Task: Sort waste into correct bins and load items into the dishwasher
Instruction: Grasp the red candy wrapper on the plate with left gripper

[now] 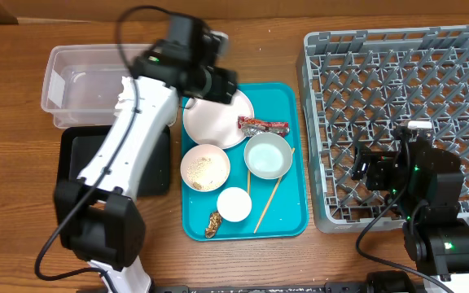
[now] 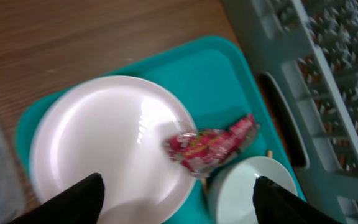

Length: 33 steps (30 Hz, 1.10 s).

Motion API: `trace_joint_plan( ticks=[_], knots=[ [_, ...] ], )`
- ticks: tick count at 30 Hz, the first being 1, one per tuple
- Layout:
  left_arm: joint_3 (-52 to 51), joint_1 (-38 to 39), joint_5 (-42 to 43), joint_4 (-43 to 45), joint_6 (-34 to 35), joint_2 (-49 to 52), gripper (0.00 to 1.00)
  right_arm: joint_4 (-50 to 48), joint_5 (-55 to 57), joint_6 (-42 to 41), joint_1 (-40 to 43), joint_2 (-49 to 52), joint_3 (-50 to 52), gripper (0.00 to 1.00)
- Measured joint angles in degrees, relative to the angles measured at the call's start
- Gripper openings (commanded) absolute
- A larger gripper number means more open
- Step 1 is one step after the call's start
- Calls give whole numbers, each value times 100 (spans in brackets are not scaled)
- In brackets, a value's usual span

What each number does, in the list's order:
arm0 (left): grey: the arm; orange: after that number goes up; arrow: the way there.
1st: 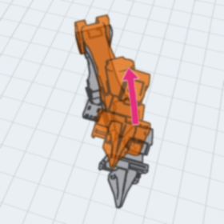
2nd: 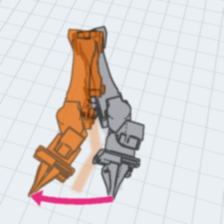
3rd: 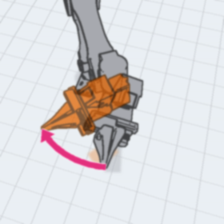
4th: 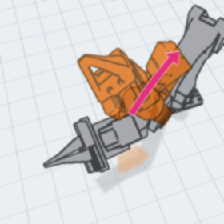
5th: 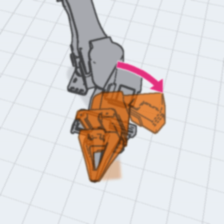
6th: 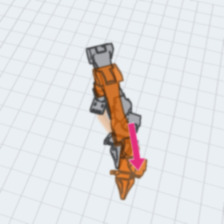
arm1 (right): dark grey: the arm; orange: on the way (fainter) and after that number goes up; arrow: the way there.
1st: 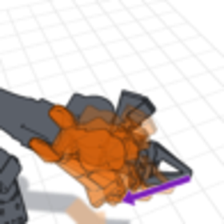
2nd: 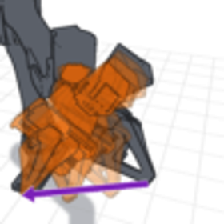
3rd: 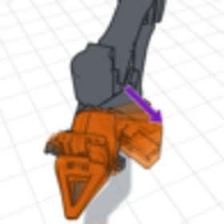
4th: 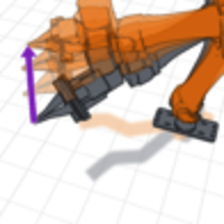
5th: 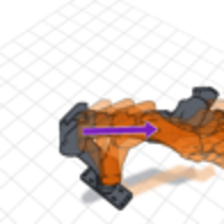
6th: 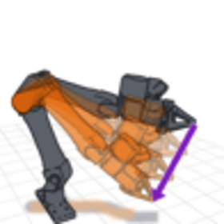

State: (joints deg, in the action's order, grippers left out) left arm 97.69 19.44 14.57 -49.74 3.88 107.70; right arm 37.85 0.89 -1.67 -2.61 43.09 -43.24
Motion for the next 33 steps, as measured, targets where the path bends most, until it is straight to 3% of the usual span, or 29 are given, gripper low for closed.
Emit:
trace_joint_plan(
  ticks=[5, 9, 13, 17, 24, 28, 29, 30, 31, 32, 33],
  knots=[
    [-199, 516, 52, -31, 278, 205, 77, 2, 2, 2, 0, 0, 0, 100],
    [-264, 684, 70, -219, 1276, 472, 81, 7, 0, 2, 0, 0, 0, 100],
    [-284, 728, 63, -245, 2354, 702, 93, 31, 0, 0, 0, 0, 0, 100],
    [-284, 726, -42, -184, 3257, 848, 93, 31, 0, 4, 0, 0, 0, 100],
    [-284, 728, -179, 348, 4094, 1130, 69, 33, -68, 4, 0, 0, 0, 100],
    [-284, 728, -197, 452, 4258, 1292, 65, 33, -68, 0, -2, 0, 0, 100],
    [-284, 728, -197, 461, 4273, 1325, 59, 33, -68, 0, 0, 0, 0, 100],
    [-284, 728, -197, 472, 4288, 1353, 45, 31, -68, 2, 0, 0, 0, 100],
    [-284, 728, -199, 485, 4319, 1379, 25, 37, -68, 4, 0, 0, 0, 100],
    [-284, 728, -205, 496, 4339, 1405, 13, 33, -68, 2, 0, 0, 0, 100],
    [-284, 728, -216, 511, 4371, 1419, 8, 33, -68, 2, 0, 0, 0, 100]
  ],
)
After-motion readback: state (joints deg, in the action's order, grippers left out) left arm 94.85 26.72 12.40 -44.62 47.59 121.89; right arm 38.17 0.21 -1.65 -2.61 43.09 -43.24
